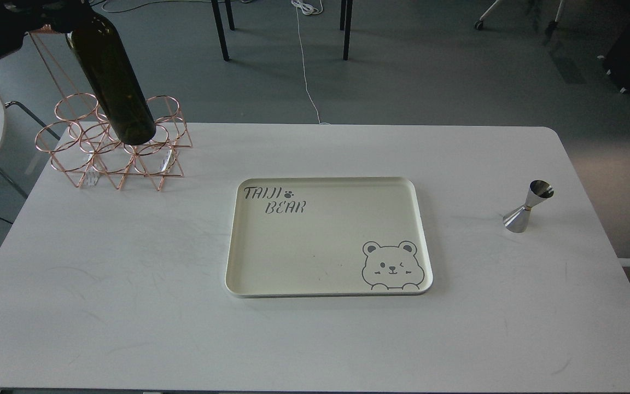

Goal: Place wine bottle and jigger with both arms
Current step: 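Lift the wine bottle and carry it over the copper rack, then lower the bottle upright into a slot of the copper rack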

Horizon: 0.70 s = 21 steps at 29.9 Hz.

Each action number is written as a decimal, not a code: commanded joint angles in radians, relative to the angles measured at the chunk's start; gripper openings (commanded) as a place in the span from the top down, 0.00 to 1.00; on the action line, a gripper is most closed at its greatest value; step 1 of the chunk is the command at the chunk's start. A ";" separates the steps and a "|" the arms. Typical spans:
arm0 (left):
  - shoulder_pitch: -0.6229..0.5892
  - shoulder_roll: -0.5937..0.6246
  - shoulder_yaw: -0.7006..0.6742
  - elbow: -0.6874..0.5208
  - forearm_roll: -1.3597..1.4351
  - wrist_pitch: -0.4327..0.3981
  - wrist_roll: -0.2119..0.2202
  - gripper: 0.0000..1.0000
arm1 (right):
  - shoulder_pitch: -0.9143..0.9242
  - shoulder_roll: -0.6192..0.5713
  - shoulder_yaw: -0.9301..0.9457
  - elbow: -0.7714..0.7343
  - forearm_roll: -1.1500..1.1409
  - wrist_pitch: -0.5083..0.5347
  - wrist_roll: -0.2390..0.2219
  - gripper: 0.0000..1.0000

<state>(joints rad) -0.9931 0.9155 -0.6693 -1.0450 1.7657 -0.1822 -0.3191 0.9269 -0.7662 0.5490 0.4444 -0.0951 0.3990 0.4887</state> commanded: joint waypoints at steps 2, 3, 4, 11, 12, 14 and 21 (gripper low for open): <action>0.002 -0.003 0.000 0.005 -0.002 0.001 0.000 0.85 | 0.000 -0.002 -0.001 -0.001 0.000 0.001 0.000 0.03; 0.004 -0.003 0.000 0.005 -0.002 0.001 0.000 0.85 | 0.000 -0.002 -0.001 0.000 0.000 0.001 0.000 0.03; 0.005 -0.004 0.000 0.005 -0.002 0.001 0.000 0.85 | 0.000 -0.002 -0.001 0.000 0.000 0.001 0.000 0.03; 0.005 -0.007 0.062 0.002 -0.008 0.027 0.000 0.84 | 0.001 -0.002 -0.001 0.000 0.000 0.000 0.000 0.03; 0.005 -0.007 0.075 0.002 -0.008 0.042 0.000 0.84 | 0.001 -0.002 -0.001 0.000 0.000 0.000 0.000 0.03; 0.005 -0.009 0.103 0.002 -0.011 0.059 0.000 0.83 | 0.001 -0.002 -0.001 0.000 0.000 0.001 0.000 0.03; 0.010 -0.038 0.123 0.002 -0.015 0.070 0.002 0.81 | 0.000 -0.001 -0.001 0.000 0.000 0.000 0.000 0.03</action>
<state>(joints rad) -0.9889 0.8857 -0.5481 -1.0426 1.7515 -0.1121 -0.3175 0.9276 -0.7688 0.5468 0.4449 -0.0951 0.3998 0.4887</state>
